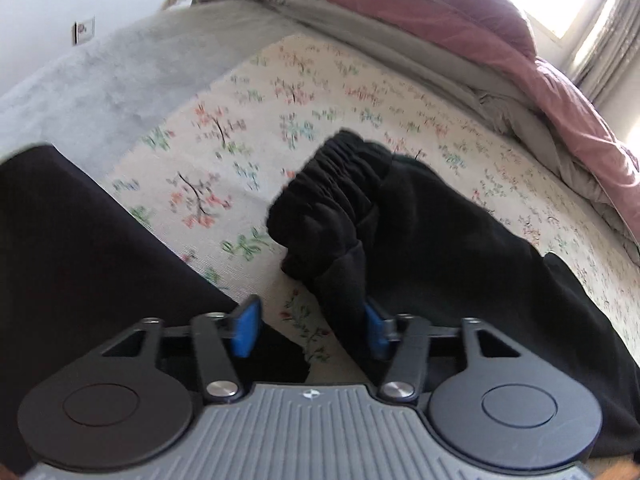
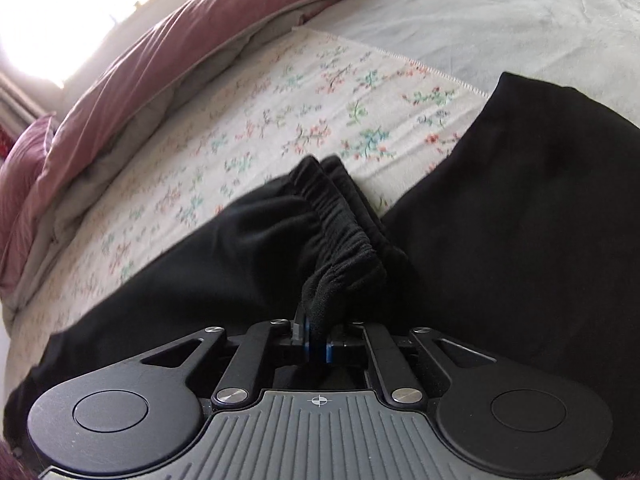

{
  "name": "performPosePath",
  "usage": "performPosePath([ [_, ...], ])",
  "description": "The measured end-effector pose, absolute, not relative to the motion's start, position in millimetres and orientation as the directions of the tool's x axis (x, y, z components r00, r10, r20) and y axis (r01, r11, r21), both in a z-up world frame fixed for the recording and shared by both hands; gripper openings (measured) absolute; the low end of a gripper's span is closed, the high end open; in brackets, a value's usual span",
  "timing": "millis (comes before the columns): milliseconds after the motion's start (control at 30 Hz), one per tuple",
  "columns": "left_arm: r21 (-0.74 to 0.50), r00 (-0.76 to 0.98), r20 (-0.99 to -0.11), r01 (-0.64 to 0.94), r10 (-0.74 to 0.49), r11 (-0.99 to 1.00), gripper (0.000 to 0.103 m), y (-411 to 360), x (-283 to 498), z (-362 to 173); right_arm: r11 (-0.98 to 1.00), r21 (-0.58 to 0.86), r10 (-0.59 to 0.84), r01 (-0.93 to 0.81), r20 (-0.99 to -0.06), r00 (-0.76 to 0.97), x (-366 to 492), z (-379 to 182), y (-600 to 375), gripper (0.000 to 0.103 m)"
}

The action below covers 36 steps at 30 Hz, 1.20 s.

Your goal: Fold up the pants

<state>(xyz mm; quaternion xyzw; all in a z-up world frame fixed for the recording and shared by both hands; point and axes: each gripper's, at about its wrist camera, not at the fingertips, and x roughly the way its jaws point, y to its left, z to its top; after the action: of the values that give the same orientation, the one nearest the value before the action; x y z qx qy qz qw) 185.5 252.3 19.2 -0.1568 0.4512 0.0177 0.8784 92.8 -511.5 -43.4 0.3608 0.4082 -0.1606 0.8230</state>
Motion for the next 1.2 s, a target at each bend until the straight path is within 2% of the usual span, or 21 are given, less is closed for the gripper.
performPosePath([
  [67,-0.239,0.612,-0.786,-0.161,-0.093,0.957,0.082,256,177,36,0.705,0.419,-0.018,0.573,-0.797,0.604,87,-27,-508,0.012],
  [133,-0.199,0.638,-0.768,-0.168,-0.047,0.965,0.083,259,169,53,0.732,0.272,-0.185,0.625,-0.804,0.566,84,-5,-502,0.041],
  [200,-0.189,0.666,-0.746,-0.185,-0.018,0.964,0.084,261,167,67,0.733,0.097,-0.381,0.674,-0.762,0.523,84,19,-492,0.059],
  [233,-0.213,0.679,-0.733,-0.189,-0.029,0.959,0.085,264,168,72,0.726,0.055,-0.433,0.686,-0.738,0.517,87,27,-489,0.060],
  [300,-0.275,0.705,-0.708,-0.207,-0.052,0.939,0.086,268,174,78,0.758,0.075,-0.415,0.648,-0.712,0.567,101,39,-479,0.060],
  [400,-0.352,0.710,-0.703,-0.306,-0.034,0.884,0.089,270,188,75,0.881,0.122,-0.244,0.458,-0.712,0.659,142,42,-445,0.059],
  [500,-0.486,0.663,-0.741,-0.426,-0.103,0.763,0.089,276,197,51,0.949,0.162,-0.082,0.271,-0.703,0.707,186,36,-395,0.058],
  [600,-0.502,0.606,-0.787,-0.523,-0.114,0.688,0.089,270,208,32,0.985,0.139,0.024,0.103,-0.697,0.717,225,26,-339,0.059],
  [700,-0.512,0.623,-0.776,-0.532,-0.097,0.675,0.088,257,219,28,0.993,0.111,0.106,-0.037,-0.717,0.689,258,13,-283,0.059],
  [767,-0.543,0.629,-0.768,-0.540,-0.121,0.643,0.078,250,223,19,0.975,0.199,0.216,-0.103,-0.718,0.662,278,6,-256,0.059],
  [800,-0.556,0.638,-0.761,-0.549,-0.116,0.624,0.068,248,220,14,0.963,0.239,0.261,-0.125,-0.715,0.649,288,3,-244,0.059],
  [833,-0.551,0.644,-0.758,-0.548,-0.102,0.629,0.058,245,219,9,0.955,0.259,0.288,-0.143,-0.710,0.642,296,0,-234,0.059],
  [900,-0.505,0.626,-0.775,-0.537,-0.082,0.676,0.048,238,220,-2,0.948,0.259,0.317,-0.186,-0.701,0.639,311,-3,-214,0.059],
  [1000,-0.507,0.627,-0.775,-0.534,-0.086,0.676,0.045,239,217,-3,0.939,0.248,0.344,-0.238,-0.707,0.618,340,-4,-190,0.059],
  [1200,-0.500,0.625,-0.777,-0.534,-0.080,0.681,0.045,240,217,-3,0.888,0.384,0.459,-0.251,-0.731,0.504,419,-24,-149,0.059],
])
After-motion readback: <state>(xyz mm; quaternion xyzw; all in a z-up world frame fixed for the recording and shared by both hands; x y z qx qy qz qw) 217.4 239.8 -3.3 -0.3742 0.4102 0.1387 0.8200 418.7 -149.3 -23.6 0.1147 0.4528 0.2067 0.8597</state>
